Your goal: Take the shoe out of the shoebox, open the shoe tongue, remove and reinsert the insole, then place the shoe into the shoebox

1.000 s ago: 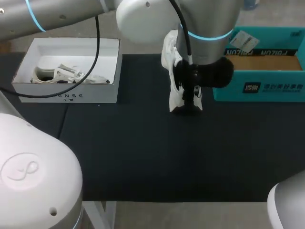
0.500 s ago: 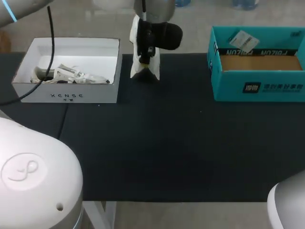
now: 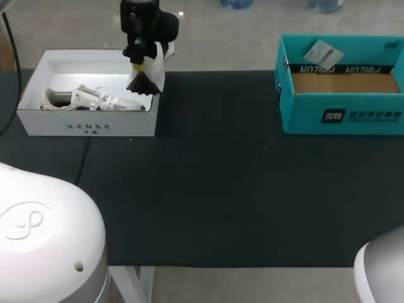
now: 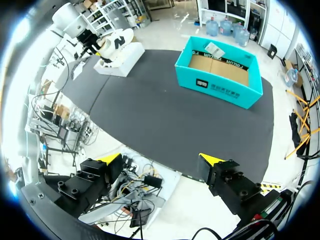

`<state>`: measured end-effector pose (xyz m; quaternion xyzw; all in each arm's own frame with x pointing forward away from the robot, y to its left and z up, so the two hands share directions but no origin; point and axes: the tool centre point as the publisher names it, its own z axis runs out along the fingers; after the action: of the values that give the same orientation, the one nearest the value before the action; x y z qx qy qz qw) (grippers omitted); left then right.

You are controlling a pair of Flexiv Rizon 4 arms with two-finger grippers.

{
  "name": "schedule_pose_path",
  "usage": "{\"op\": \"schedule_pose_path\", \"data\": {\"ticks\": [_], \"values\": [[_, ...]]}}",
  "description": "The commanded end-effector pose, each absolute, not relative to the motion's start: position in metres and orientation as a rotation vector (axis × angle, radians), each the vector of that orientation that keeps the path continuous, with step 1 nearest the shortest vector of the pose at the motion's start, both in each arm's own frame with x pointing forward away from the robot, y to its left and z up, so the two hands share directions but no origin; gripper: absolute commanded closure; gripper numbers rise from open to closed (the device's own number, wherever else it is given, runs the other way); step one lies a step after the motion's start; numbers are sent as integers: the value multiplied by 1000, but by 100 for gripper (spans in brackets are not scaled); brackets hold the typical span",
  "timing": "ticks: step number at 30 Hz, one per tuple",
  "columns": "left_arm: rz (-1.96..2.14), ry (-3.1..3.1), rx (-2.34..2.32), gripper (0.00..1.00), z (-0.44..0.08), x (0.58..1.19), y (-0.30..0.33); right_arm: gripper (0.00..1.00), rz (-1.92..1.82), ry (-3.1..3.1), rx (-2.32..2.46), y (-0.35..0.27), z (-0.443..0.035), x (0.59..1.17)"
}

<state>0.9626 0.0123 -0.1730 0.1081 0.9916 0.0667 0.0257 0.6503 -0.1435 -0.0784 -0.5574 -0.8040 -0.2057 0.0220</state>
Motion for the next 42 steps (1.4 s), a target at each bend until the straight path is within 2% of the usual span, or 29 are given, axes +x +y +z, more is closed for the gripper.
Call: {"op": "schedule_pose_path", "data": {"ticks": [1,7,18,42], "values": [[99,3098,352,100,-168,975,59,0,-625,-2488,-1725,-143,-76,653],[93,3107,308,100,-164,987,103,0,-625,-2488,-1725,-143,-76,653],[159,3123,288,100,-160,1003,146,0,-625,-2488,-1725,-143,-76,653],[127,3118,270,100,-159,1006,151,0,-625,-2488,-1725,-143,-76,653]]}}
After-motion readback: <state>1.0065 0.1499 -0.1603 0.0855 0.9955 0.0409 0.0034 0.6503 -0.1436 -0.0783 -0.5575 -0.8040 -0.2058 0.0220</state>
